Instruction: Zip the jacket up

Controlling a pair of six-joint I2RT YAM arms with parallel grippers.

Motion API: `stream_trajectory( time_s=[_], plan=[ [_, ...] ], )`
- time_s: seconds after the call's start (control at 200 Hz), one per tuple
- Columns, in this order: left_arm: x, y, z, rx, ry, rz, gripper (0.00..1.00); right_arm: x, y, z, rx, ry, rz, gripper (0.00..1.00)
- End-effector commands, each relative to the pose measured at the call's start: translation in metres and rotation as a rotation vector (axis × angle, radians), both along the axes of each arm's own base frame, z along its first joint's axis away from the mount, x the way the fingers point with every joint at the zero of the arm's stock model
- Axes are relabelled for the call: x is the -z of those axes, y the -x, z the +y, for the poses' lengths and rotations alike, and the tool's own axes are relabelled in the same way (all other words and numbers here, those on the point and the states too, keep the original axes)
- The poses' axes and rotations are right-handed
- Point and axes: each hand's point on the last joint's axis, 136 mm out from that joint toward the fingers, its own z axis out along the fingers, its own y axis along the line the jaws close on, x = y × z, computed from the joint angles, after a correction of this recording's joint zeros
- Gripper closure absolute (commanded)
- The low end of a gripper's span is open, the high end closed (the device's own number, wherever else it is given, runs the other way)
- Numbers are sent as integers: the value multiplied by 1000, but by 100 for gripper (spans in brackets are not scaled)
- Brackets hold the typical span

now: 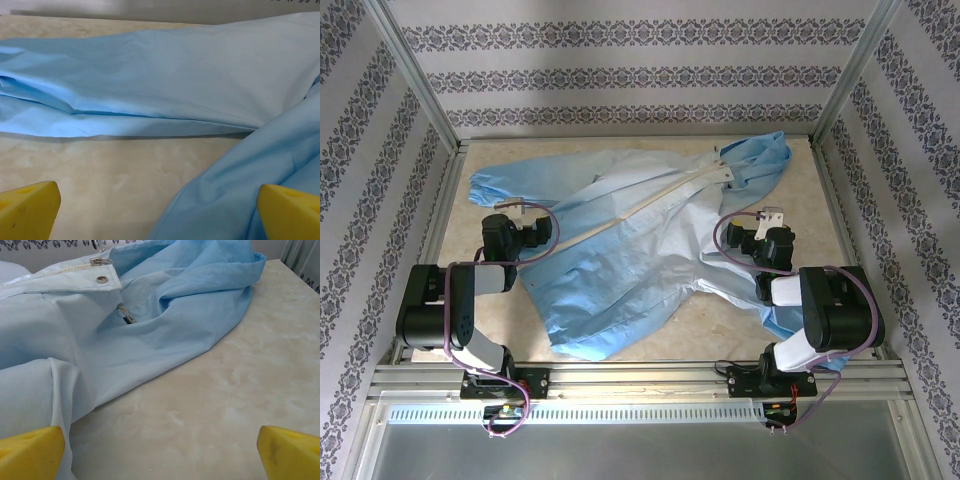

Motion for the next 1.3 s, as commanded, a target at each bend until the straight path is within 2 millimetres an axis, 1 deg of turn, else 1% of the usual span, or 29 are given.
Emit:
stream_trajectory(
  time_s=[0.0, 0.13, 0.17, 0.205, 0.24, 0.27, 0.33, 0.455, 0.51, 0.675, 1.074, 1.079, 1.094, 1.294],
  plan=[
    [0, 0, -2, 14, -27, -4, 0, -16, -9, 1, 1, 17, -56, 2],
    [1, 6, -3, 10, -36, -40, 0, -15, -8, 1, 1, 19, -53, 2],
    [9, 10, -3, 8, -37, -50, 0, -15, -8, 1, 1, 19, -53, 2],
    [2, 9, -2, -1, -36, -104, 1, -15, -8, 1, 2, 20, -52, 2],
    [3, 10, 3, -30, -34, -72, 0, -15, -8, 1, 0, 21, -53, 2],
    [6, 10, 3, -30, -37, -50, 0, -15, -8, 1, 1, 20, -52, 2],
    [4, 9, 2, -28, -40, -85, 0, -15, -8, 1, 0, 21, -51, 2],
    [3, 10, 2, -26, -41, -86, 0, -15, -8, 1, 1, 21, -51, 2],
    [3, 12, -1, -5, -40, -88, 1, -14, -8, 1, 1, 21, -50, 2],
    [4, 8, -13, 66, -39, -74, 0, -14, -8, 2, -1, 22, -50, 2],
    [4, 8, -13, 64, -37, -74, 0, -14, -8, 2, 0, 23, -48, 2],
    [4, 8, -13, 65, -37, -75, 1, -19, -12, 2, 0, 23, -61, 2],
    [4, 8, -12, 63, -37, -74, 0, -24, -16, 2, 0, 24, -72, 2],
    [4, 8, -13, 65, -38, -74, 0, -23, -18, 4, -7, 39, -63, 2]
  ],
)
